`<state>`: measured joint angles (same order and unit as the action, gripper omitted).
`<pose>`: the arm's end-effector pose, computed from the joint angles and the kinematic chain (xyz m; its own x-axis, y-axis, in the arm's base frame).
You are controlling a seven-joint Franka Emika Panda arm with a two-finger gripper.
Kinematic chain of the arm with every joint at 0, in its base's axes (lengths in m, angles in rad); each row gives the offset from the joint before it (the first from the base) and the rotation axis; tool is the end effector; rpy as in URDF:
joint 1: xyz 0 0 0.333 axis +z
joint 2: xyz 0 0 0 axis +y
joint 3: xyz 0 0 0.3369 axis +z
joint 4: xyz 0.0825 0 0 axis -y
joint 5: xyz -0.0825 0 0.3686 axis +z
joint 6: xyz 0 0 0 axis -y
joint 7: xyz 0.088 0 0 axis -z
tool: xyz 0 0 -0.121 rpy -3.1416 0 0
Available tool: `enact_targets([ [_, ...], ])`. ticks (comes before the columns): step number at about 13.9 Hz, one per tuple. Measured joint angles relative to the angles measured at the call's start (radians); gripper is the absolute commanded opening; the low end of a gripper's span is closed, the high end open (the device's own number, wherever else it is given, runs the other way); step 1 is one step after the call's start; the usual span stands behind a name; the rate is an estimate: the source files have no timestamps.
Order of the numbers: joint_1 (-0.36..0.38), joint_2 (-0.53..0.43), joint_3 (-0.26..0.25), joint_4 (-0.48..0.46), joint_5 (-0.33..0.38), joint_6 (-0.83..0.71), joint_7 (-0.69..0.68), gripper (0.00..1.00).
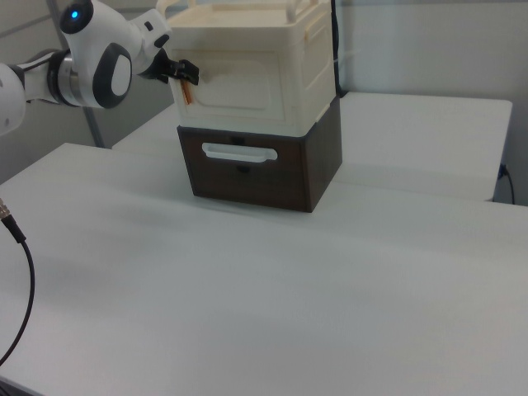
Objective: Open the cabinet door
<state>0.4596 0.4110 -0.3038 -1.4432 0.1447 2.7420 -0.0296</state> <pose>0.7159 0.1562 0.5877 0.6080 0.1009 0.7875 0.1593 -0.9872 0.0035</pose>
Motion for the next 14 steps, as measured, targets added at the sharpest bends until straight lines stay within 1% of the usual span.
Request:
enact_targets([
  [2, 0.000, 0.014, 0.000, 0.000, 0.000, 0.039, 0.000, 0.75],
  [3, 0.000, 0.018, 0.000, 0.001, 0.000, 0.049, 0.000, 0.71],
  [4, 0.000, 0.020, 0.000, 0.001, 0.000, 0.053, 0.000, 0.52],
  [8, 0.003, 0.021, 0.000, 0.000, -0.003, 0.053, 0.044, 0.45],
  [11, 0.003, 0.022, 0.000, 0.000, -0.006, 0.053, 0.053, 0.38],
  [14, 0.001, 0.022, -0.001, 0.000, -0.006, 0.053, 0.055, 0.34],
])
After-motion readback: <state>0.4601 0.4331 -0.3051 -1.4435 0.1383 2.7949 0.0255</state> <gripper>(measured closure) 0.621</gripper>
